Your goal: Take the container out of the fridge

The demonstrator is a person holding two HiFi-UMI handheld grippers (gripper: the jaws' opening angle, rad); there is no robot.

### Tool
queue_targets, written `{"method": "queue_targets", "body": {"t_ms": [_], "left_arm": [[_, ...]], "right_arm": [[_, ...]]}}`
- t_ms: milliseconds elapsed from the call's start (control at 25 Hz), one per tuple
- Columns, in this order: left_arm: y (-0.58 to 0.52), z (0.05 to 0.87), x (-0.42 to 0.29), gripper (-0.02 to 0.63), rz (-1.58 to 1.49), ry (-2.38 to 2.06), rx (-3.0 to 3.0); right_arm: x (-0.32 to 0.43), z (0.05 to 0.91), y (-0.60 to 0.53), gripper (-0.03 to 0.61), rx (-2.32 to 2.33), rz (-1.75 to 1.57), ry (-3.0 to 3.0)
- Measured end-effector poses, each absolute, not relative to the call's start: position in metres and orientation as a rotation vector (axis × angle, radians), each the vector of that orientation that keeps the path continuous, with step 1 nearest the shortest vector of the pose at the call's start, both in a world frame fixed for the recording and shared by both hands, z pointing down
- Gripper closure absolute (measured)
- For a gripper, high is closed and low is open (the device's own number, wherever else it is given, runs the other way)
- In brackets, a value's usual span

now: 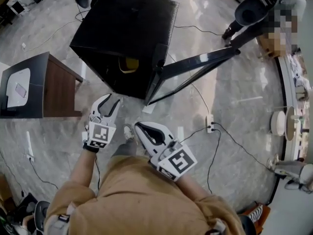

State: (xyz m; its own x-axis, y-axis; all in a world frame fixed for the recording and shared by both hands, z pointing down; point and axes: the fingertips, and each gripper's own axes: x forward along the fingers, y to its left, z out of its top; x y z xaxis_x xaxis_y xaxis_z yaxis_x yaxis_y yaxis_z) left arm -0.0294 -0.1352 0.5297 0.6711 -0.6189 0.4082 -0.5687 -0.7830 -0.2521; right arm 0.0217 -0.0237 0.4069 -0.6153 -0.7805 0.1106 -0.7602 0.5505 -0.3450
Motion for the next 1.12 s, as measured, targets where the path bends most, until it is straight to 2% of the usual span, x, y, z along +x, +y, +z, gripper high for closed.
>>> {"method": "queue_targets", "body": {"t_ms": [440,1120], "left_arm": [[-0.176,0.557,-0.001,0.462,-0.841,0.863,-2.746],[-0.223,0.620,0.015,0.462,-1.028,0.694,-2.616]], "right_arm": [[0.033,0.415,-0.042,0.578,-1.443,-0.570,2.677],[0.043,0.417,-0.062,0.578,-1.562,-0.579,2.620]]}}
